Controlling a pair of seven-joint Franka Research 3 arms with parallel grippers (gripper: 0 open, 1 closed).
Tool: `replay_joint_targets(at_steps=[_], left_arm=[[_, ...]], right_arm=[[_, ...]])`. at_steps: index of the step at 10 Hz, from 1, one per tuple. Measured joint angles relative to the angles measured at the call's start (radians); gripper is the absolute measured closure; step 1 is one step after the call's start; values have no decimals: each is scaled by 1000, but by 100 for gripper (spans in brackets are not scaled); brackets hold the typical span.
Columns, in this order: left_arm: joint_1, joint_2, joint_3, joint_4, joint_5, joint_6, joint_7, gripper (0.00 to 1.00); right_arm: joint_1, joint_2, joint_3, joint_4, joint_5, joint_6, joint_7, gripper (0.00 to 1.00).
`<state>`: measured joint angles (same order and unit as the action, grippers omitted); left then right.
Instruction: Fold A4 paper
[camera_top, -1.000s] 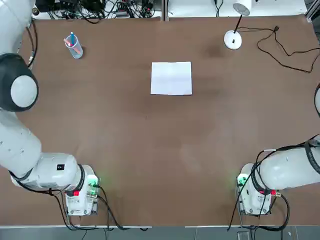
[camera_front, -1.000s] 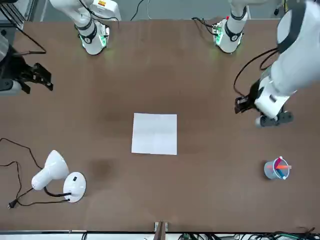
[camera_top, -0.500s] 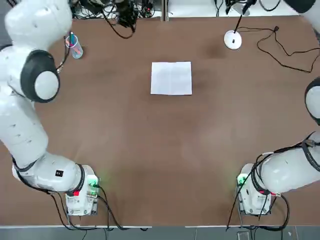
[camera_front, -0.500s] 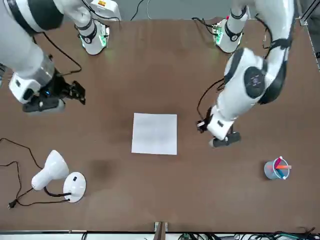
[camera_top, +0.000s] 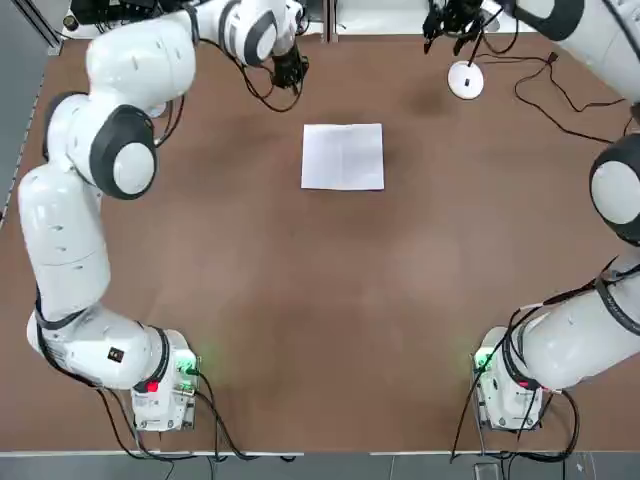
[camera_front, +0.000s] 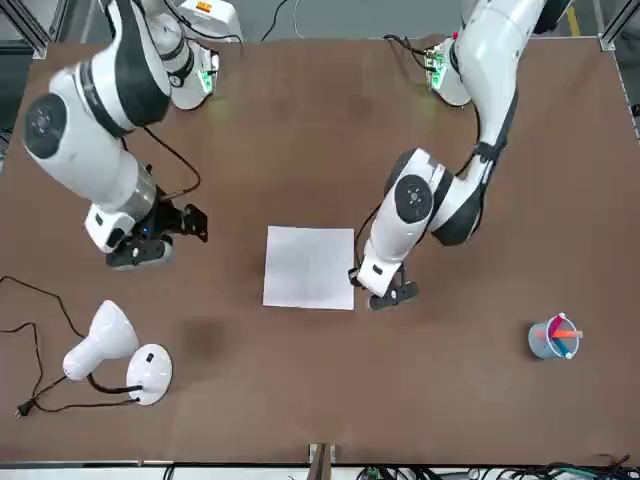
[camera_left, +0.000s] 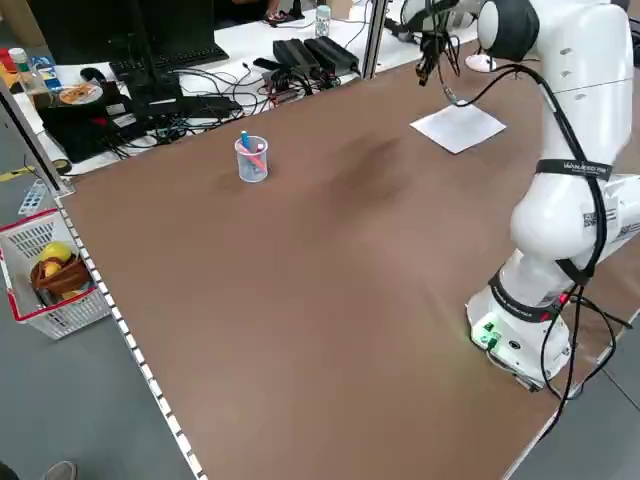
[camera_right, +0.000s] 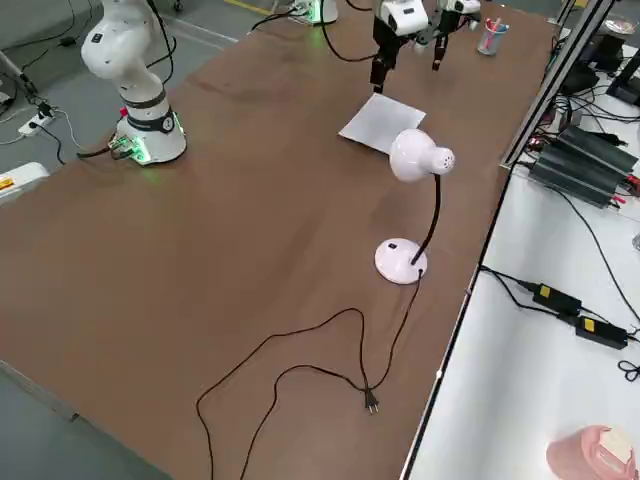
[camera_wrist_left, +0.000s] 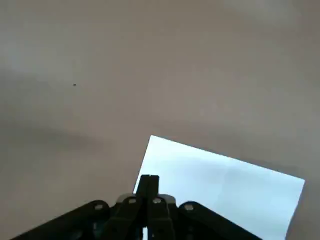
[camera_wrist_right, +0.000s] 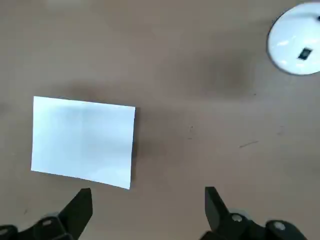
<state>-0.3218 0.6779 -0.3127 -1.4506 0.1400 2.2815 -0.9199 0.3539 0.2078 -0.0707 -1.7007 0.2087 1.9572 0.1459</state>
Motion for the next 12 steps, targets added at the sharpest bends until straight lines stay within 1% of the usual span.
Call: replay_joint_targets(at_steps=[1, 3, 4, 5, 7, 8, 9, 10, 11, 12], left_arm=[[-12, 29, 2, 0, 25, 42, -35, 99], [-25, 69, 2, 1, 86, 78, -100, 99], [-31, 83, 3, 1, 95, 92, -121, 99], [-38, 103, 3, 1, 112, 114, -149, 99], [-50, 152, 3, 0, 165, 160, -201, 99], [-52, 174, 3, 1, 173, 184, -207, 99], [-52, 191, 3, 1, 177, 197, -211, 99], [-53, 204, 3, 1, 186, 203, -217, 99], [-57, 215, 3, 1, 197, 213, -227, 99], [-61, 221, 3, 1, 209, 218, -242, 99]], right_arm=[[6, 20, 0, -12, 17, 18, 0, 1], [15, 61, 0, -20, 31, 48, 0, 4], [20, 84, 0, -27, 32, 79, 0, 12], [26, 103, 0, -46, 33, 127, 0, 30], [47, 130, 0, -106, 37, 219, 0, 42], [59, 144, 0, -120, 41, 236, 1, 52], [67, 158, 0, -125, 43, 246, 1, 56], [70, 172, 0, -126, 44, 250, 2, 65], [70, 181, 0, -127, 44, 250, 2, 66], [70, 187, 0, -127, 47, 250, 2, 69]])
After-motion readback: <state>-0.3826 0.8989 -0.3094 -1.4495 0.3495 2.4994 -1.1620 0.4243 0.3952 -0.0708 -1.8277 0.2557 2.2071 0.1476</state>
